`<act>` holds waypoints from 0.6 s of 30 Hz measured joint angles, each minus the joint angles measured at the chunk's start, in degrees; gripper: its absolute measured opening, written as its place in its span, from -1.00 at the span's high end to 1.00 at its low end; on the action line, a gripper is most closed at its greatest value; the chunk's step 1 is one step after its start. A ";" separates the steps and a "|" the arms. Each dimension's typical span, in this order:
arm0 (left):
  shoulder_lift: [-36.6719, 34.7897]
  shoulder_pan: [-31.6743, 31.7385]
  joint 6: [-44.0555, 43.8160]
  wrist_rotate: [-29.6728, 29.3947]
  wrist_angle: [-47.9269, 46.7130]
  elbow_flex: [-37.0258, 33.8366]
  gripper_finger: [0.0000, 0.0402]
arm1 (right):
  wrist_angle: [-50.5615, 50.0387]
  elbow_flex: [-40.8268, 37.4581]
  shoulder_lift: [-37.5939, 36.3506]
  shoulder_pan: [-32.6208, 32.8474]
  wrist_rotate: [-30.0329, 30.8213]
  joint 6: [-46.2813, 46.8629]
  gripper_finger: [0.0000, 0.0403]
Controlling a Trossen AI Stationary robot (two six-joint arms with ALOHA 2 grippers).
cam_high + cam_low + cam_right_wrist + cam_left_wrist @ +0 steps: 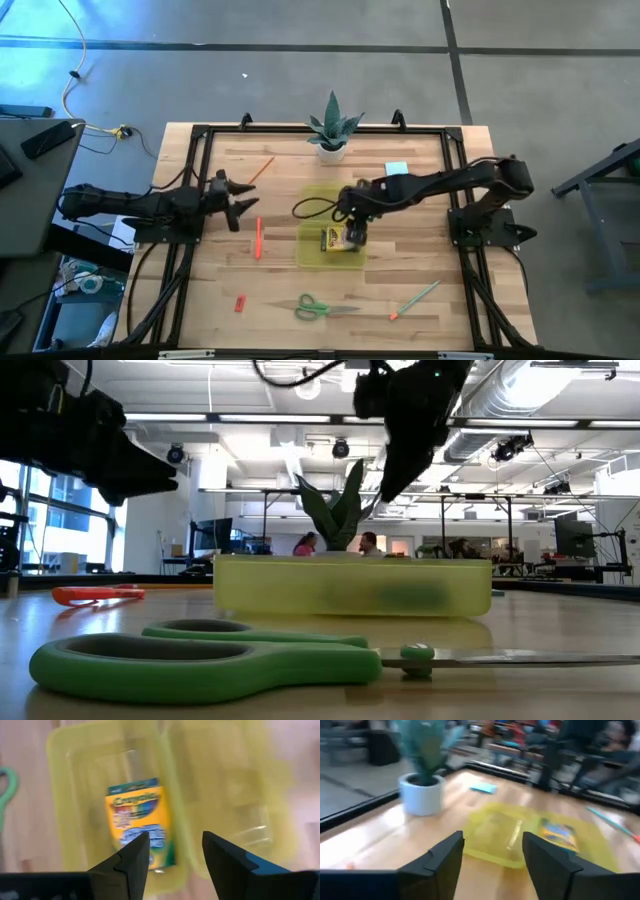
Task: Pack school essentials
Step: Put the orange ball pen into the yellow school supply box
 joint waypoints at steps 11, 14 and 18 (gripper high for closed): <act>8.23 0.04 -4.00 -4.13 -10.95 14.55 0.07 | -5.48 -0.02 -11.07 -5.80 10.70 -0.51 0.14; 12.73 0.04 -11.64 -4.21 -22.75 20.79 0.11 | -6.62 -0.02 -11.92 -7.48 10.50 -0.91 0.14; 19.31 0.04 -20.59 -3.70 -34.01 26.99 0.15 | -7.44 -0.02 -11.87 -9.12 10.35 -0.64 0.14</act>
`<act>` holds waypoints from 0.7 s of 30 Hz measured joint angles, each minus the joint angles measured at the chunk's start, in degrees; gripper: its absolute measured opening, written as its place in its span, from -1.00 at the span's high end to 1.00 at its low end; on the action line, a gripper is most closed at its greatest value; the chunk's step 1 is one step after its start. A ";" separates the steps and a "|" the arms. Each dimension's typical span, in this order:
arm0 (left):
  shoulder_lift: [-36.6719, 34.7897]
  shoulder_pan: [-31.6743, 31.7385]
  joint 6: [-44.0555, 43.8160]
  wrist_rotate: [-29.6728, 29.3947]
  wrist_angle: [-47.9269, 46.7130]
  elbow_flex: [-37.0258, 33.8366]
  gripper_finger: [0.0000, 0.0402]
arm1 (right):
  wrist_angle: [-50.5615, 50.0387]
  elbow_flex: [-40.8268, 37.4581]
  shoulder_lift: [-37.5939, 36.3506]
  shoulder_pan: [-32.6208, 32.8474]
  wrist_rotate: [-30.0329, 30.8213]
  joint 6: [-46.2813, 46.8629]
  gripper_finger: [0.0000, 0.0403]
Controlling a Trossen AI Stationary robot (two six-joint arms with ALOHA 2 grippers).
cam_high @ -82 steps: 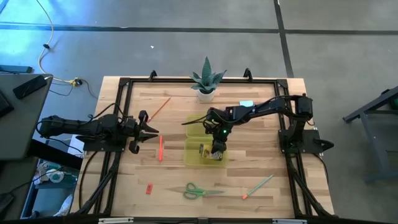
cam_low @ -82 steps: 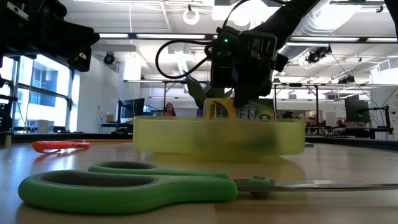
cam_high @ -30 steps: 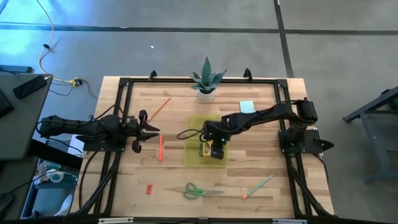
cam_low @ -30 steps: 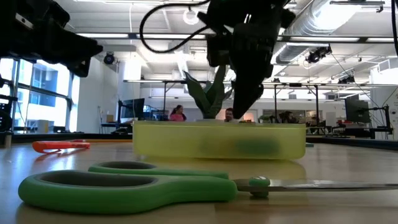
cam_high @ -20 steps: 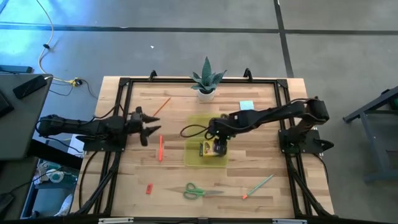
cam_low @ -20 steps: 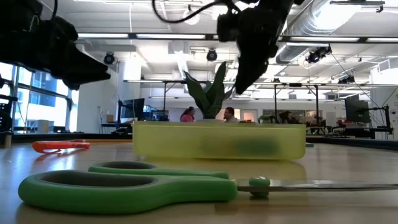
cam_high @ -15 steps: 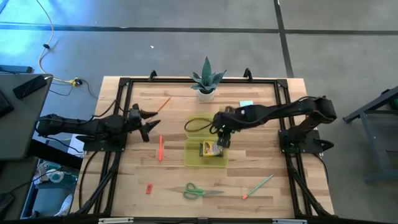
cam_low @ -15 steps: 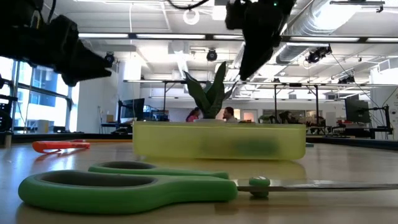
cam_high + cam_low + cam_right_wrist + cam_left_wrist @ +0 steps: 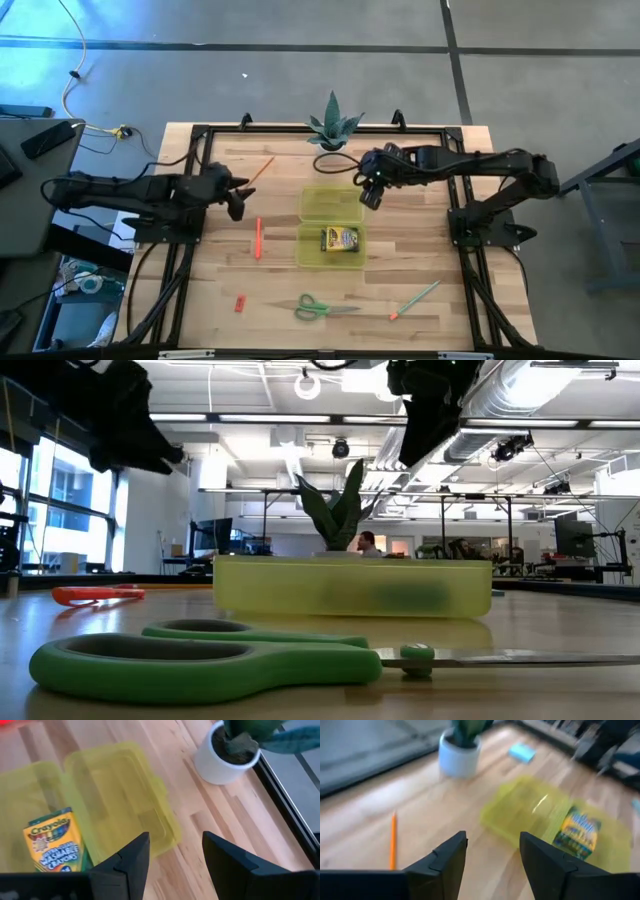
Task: Pack school essentials
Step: Put the orange ball pen into the yellow school supply box
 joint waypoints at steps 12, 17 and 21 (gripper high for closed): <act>17.46 0.02 -15.36 12.81 -3.21 2.68 0.16 | -1.41 0.00 0.48 -0.71 -0.21 0.76 0.14; 22.54 -0.09 -18.90 16.10 -3.23 2.68 0.16 | -1.58 0.00 0.48 -0.71 -0.24 0.76 0.14; 25.58 -0.09 -19.55 19.36 -3.09 2.68 0.16 | -1.60 0.00 0.48 -0.71 -0.26 0.74 0.14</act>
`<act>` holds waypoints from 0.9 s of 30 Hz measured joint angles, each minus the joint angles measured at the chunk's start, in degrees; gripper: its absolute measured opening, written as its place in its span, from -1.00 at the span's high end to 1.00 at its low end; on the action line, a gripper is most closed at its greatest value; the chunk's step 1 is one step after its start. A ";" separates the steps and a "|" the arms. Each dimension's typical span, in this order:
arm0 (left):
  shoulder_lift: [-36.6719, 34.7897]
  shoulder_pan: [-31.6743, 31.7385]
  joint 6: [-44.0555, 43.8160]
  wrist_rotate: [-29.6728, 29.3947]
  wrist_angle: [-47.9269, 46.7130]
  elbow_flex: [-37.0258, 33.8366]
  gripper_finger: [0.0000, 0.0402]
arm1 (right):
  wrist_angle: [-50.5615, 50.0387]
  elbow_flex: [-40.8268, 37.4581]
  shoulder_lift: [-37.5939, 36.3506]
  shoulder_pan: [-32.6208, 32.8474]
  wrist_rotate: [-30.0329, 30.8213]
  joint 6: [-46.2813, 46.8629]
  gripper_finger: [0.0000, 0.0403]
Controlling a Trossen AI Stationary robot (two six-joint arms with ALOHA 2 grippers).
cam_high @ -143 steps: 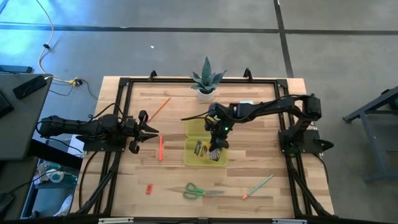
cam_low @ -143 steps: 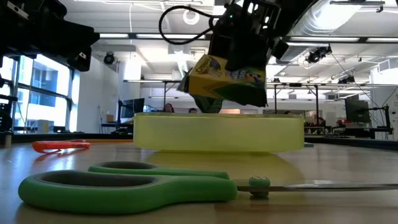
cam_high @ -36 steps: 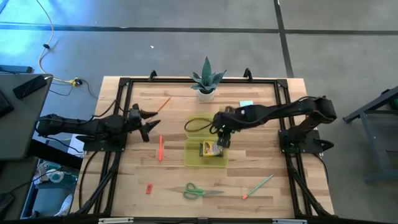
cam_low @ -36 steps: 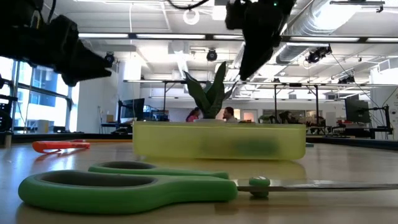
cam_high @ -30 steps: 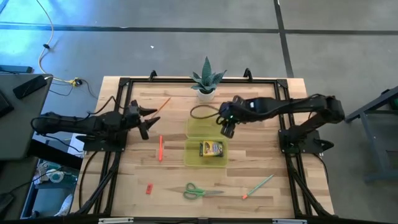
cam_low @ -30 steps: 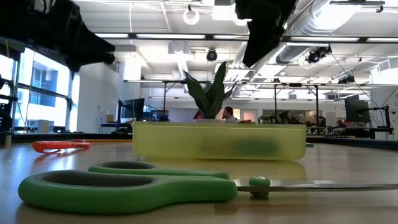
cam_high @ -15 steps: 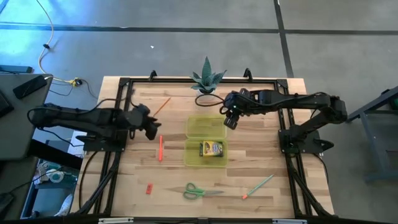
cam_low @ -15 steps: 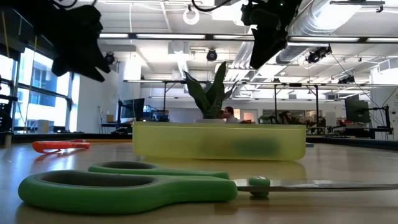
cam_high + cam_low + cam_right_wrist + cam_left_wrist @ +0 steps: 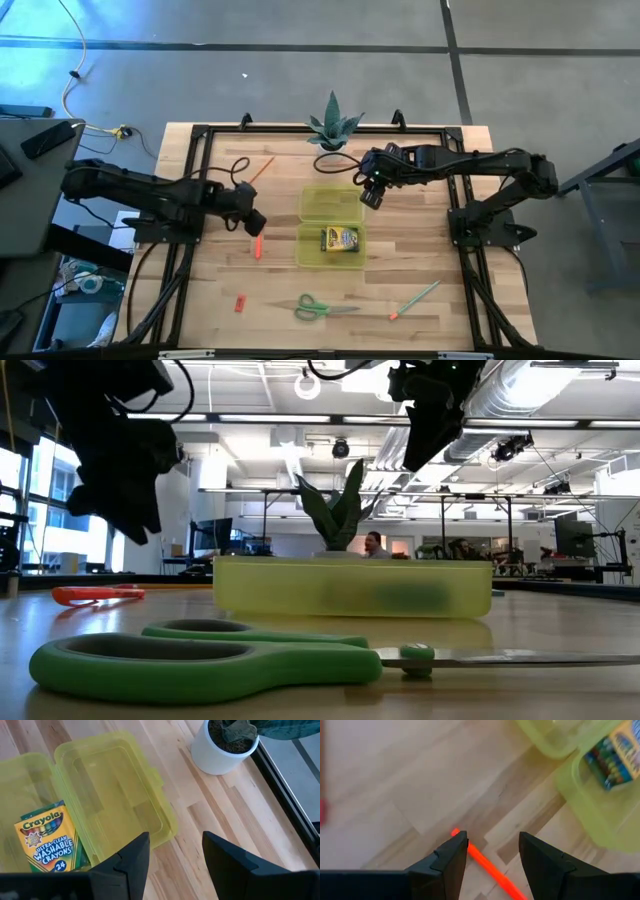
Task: Pack school essentials
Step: Put the orange ball pen into the yellow school supply box
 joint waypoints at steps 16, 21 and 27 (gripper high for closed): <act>2.70 -1.49 -1.57 3.36 -16.46 11.51 0.17 | -0.11 0.00 0.01 0.00 0.00 -1.07 0.14; 6.83 -5.79 -6.43 1.83 -16.63 11.52 0.17 | -0.22 0.00 0.02 0.00 0.00 -1.09 0.14; 11.93 -9.93 -12.19 0.61 -16.21 11.52 0.17 | -0.23 0.00 0.02 0.00 0.00 -1.07 0.14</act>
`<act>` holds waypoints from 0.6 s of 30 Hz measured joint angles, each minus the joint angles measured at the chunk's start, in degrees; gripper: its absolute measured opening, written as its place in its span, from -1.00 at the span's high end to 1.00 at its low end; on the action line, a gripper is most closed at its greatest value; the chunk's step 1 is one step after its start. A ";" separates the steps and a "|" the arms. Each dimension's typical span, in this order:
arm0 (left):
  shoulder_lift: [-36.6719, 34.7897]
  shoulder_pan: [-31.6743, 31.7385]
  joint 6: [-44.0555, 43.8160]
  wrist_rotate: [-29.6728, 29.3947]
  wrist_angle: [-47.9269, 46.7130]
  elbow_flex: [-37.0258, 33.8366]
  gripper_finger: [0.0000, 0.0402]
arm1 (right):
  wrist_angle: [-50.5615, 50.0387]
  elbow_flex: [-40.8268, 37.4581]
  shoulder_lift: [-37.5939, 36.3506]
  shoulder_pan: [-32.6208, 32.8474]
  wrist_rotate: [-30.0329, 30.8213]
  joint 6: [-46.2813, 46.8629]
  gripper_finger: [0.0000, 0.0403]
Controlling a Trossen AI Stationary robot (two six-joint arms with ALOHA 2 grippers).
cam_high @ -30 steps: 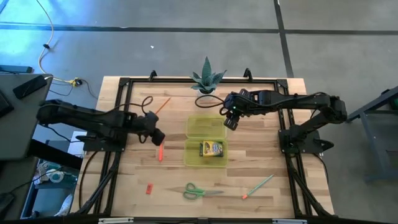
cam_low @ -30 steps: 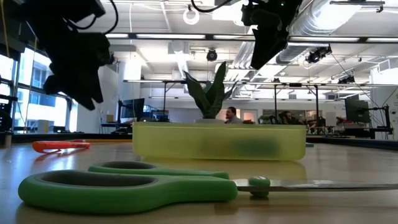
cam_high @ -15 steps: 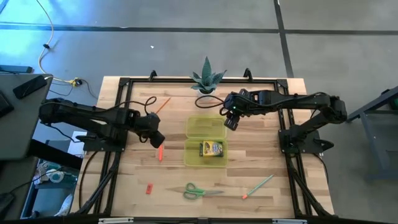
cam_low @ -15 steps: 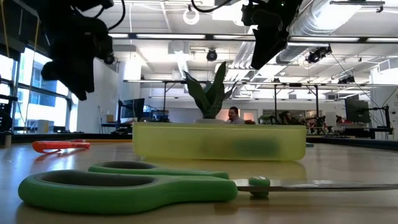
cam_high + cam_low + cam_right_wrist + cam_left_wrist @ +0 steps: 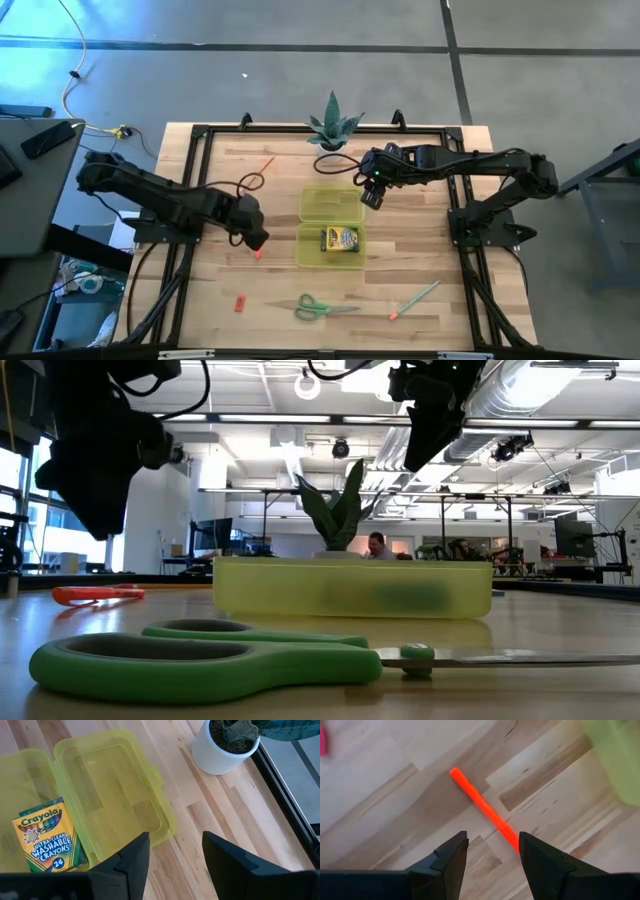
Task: Pack school essentials
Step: Put the orange ball pen into the yellow school supply box
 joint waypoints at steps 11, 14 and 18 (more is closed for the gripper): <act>6.71 -3.07 -4.00 -2.42 5.84 -0.02 0.17 | 0.01 0.00 0.01 0.00 0.00 0.00 0.14; 8.69 -3.65 -5.24 -2.41 5.82 -0.02 0.17 | 0.00 0.00 0.02 0.00 0.00 0.28 0.14; 10.69 -4.28 -6.64 -2.41 6.29 -0.02 0.17 | 0.01 0.00 0.02 0.00 0.00 1.42 0.14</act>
